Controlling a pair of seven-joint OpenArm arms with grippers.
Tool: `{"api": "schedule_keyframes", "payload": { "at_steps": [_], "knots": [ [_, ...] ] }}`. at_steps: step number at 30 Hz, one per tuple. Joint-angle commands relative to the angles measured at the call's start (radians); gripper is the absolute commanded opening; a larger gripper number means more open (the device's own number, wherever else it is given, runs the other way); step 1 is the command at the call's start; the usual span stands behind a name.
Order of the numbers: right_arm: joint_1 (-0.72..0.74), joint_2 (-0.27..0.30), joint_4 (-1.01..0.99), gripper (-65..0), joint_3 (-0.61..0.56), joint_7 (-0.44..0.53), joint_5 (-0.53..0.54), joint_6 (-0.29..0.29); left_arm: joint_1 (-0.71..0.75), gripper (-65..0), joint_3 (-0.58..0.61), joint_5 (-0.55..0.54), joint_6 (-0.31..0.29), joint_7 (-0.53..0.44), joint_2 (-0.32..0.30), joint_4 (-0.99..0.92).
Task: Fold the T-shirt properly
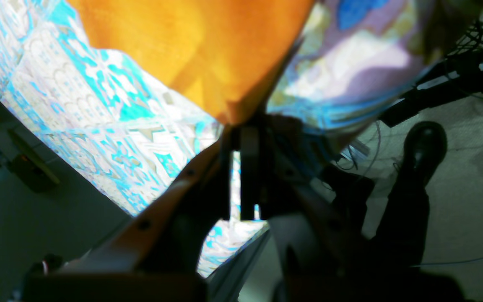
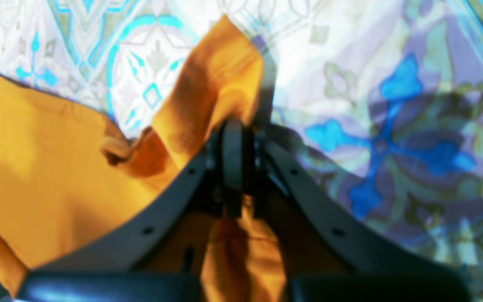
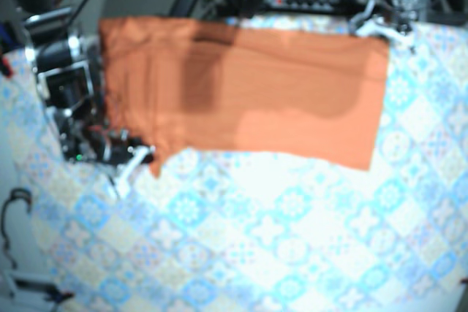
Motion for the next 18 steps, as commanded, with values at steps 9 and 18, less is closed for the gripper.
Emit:
{"api": "schedule_keyframes", "payload": {
  "at_steps": [9, 18],
  "knots": [
    [0.041, -0.026, 0.004, -61.9, 0.09, 0.021, -0.248, -0.006, 0.016, -65.0, -0.003, -0.01, -0.012, 0.007, -0.011, 0.007],
    [0.055, -0.026, 0.004, -61.8, 0.211, 0.024, -0.424, -0.006, 0.059, -65.0, -0.005, -0.011, -0.011, 0.007, -0.011, 0.007]
  ]
}}
